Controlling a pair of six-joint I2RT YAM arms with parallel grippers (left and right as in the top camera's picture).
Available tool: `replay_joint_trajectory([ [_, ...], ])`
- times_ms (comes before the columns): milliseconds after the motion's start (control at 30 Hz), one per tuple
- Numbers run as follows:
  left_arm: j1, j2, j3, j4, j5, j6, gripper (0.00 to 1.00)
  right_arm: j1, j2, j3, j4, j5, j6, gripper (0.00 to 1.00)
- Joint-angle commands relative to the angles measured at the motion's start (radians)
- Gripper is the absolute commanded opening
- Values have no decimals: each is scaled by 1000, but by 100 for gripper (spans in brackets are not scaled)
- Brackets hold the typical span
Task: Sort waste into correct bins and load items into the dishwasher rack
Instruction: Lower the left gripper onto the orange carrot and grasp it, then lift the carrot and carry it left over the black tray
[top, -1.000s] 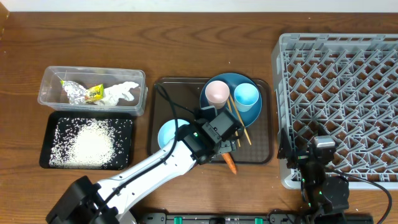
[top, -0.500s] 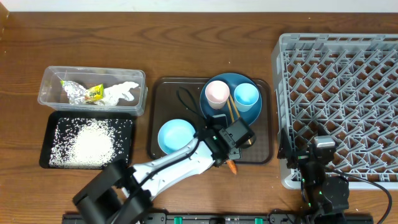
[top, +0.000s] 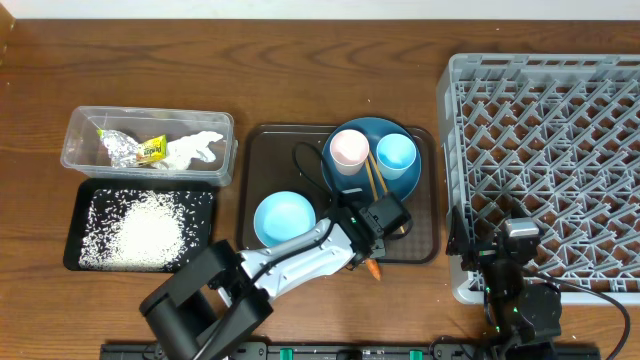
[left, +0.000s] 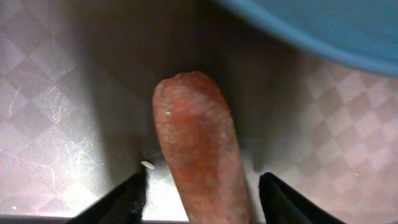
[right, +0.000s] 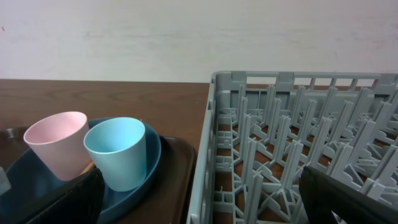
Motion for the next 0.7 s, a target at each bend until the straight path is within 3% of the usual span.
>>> replay_joint_trajectory([
  [0, -2, 16, 13, 1, -8, -2, 43, -16, -5, -1, -4, -3, -11, 99],
  [67, -1, 16, 13, 2, -9, -2, 38, -16, -5, -1, -4, -3, -11, 99],
  [333, 0, -4, 15, 0, -10, 0, 37, -16, -5, -1, -4, -3, -11, 99],
  [667, 31, -176, 15, -50, -17, 23, 30, -16, -5, -1, -4, -3, -11, 99],
])
